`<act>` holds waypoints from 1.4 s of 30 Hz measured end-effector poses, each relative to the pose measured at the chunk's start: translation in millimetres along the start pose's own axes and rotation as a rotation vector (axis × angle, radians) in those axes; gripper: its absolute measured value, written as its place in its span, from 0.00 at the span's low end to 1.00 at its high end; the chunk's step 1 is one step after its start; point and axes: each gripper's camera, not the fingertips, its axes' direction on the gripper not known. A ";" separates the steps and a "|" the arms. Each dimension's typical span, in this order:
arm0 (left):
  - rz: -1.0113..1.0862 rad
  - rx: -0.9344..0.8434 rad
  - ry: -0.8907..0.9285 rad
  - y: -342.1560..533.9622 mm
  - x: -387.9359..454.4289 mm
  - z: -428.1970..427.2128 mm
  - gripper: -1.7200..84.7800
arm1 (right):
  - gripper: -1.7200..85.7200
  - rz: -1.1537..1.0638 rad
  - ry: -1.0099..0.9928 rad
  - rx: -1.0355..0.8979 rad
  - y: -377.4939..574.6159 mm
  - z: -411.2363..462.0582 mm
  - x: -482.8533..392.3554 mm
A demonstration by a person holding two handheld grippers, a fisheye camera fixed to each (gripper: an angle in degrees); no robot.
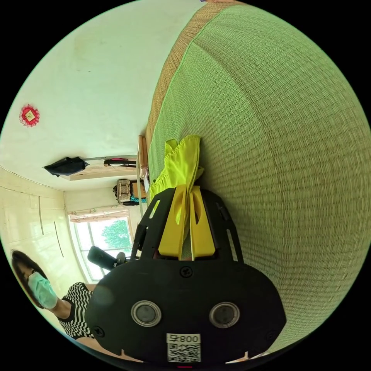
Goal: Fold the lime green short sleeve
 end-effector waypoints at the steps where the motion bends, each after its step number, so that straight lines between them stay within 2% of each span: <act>1: -0.004 0.003 0.008 2.4 -1.4 -5.0 0.04 | 0.04 -0.001 0.005 0.006 1.0 0.3 -0.2; 12: -0.027 0.054 0.080 35.9 -15.1 -81.9 0.04 | 0.03 -0.027 0.028 0.056 21.8 14.7 -21.1; 21: -0.152 0.261 0.217 106.9 -68.1 -225.3 0.04 | 0.03 -0.178 0.042 0.107 44.2 76.2 -120.1; 27: -0.296 0.436 0.241 191.7 -122.7 -336.7 0.03 | 0.03 -0.345 0.108 0.059 57.9 170.7 -216.3; 32: -0.486 0.563 0.257 284.0 -175.8 -416.5 0.03 | 0.03 -0.452 0.201 -0.045 70.1 293.4 -277.6; 42: -0.804 0.673 0.343 417.9 -254.4 -499.5 0.03 | 0.03 -0.475 0.406 -0.230 83.9 515.8 -298.3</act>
